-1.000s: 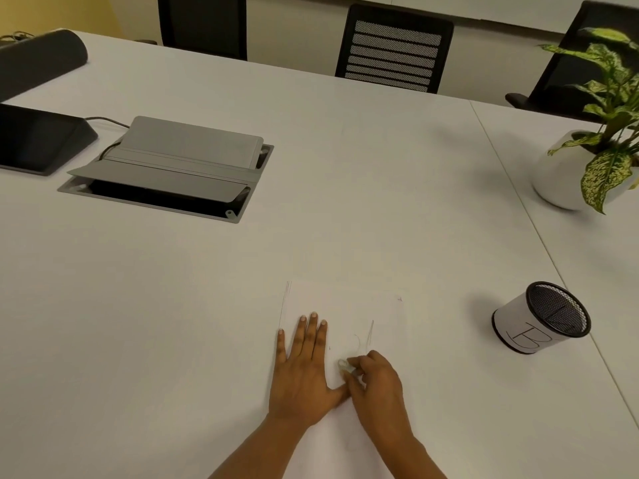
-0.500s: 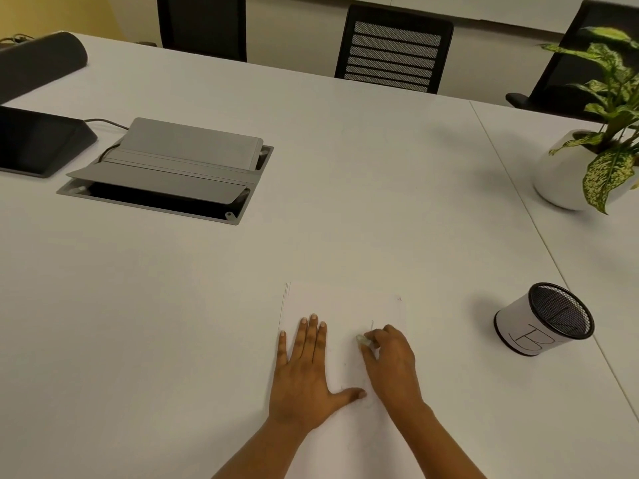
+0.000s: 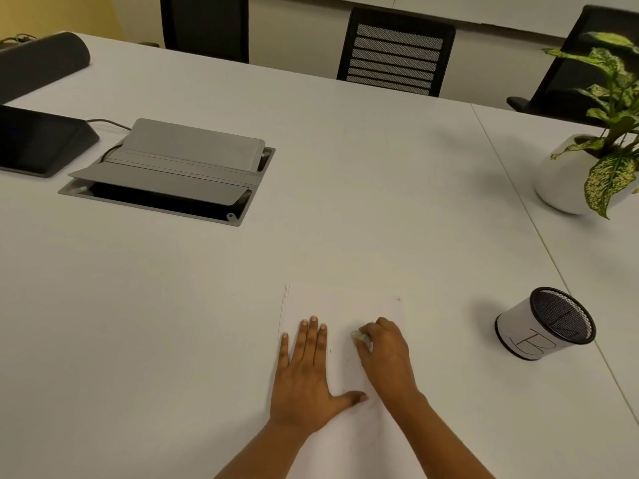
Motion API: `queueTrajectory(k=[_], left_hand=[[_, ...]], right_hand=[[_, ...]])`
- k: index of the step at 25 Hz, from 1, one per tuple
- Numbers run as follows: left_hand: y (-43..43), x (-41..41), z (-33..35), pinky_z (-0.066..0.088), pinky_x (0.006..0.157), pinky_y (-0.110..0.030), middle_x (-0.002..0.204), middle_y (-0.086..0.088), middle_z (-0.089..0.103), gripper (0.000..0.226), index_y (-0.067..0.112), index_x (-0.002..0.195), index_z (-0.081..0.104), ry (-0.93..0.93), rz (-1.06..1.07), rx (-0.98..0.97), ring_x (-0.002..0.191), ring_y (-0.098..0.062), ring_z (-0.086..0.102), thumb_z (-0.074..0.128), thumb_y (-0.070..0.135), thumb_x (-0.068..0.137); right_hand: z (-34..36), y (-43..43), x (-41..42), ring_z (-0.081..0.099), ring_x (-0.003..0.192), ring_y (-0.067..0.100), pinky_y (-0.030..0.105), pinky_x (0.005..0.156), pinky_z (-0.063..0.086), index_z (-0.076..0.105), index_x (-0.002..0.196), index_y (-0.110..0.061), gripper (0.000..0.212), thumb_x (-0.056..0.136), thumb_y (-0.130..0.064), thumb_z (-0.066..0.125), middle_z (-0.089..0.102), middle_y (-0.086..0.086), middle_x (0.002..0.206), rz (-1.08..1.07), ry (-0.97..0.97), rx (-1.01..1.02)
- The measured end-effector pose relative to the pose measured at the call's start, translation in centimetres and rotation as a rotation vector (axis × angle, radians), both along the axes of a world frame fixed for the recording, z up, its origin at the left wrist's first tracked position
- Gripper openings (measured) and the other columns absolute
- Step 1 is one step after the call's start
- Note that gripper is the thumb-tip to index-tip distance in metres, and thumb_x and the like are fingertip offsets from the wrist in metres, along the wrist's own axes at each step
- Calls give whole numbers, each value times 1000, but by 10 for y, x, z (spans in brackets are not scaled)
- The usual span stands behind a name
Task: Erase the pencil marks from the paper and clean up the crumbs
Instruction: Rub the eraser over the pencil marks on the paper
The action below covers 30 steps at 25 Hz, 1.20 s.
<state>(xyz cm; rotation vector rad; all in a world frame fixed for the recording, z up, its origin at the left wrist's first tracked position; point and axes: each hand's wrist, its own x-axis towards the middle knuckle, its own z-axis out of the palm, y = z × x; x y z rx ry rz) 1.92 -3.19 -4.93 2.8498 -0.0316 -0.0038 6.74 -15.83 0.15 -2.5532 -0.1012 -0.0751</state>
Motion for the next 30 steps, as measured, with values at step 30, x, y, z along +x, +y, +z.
queueTrajectory(k=[30], left_hand=[[-1, 1, -1, 16, 107, -49, 146, -13, 35, 115, 4, 138, 38, -5, -2, -6, 139, -22, 12, 25, 92, 64]], right_hand=[[-3, -7, -17, 50, 74, 14, 7, 64, 31, 68, 87, -3, 10, 81, -11, 63, 59, 4, 75, 14, 2, 62]])
